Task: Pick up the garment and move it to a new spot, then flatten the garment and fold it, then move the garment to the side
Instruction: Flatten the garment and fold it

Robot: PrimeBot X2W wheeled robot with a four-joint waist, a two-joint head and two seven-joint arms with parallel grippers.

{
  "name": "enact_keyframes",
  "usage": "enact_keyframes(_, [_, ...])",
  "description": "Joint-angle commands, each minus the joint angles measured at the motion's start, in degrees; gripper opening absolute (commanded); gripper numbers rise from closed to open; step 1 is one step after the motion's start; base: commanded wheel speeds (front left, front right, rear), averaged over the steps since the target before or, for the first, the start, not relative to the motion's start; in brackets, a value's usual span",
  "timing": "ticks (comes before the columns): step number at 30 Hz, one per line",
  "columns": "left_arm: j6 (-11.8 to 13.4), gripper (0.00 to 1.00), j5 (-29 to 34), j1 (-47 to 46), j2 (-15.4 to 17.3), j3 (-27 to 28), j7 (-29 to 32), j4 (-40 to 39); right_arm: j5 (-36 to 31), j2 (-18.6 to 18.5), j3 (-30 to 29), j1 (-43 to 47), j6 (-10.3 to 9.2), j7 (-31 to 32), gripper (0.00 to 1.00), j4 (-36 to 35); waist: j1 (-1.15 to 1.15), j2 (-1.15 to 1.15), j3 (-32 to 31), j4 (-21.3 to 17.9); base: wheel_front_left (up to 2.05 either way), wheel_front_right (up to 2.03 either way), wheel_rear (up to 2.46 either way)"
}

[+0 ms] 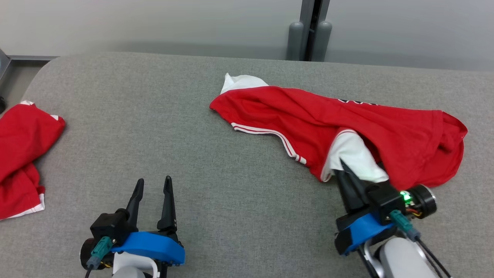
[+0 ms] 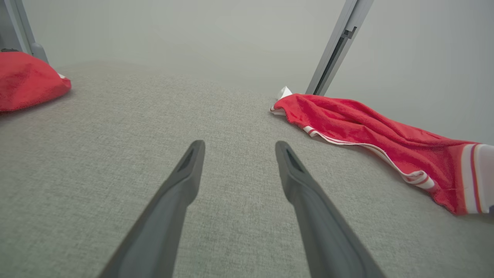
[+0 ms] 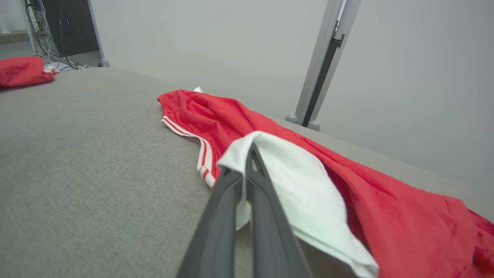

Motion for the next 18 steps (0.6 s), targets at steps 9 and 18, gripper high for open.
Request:
enact_keyframes(9, [1.1, 1.00, -0.1, 0.1, 0.1, 5.3, -0.2, -1.5, 8.3, -0.1, 20.9, -7.9, 0.01, 1.4, 0.00, -5.0, -0.01, 0.00, -1.5, 1.2, 0.00, 0.00, 0.00])
enact_keyframes(18, [1.4, 1.00, 0.7, 0.3, 0.6, 10.5, -0.2, -3.3, 13.2, -0.2, 33.7, -14.7, 0.01, 5.1, 0.00, -3.6, -0.01, 0.00, -1.6, 4.0, 0.00, 0.00, 0.00])
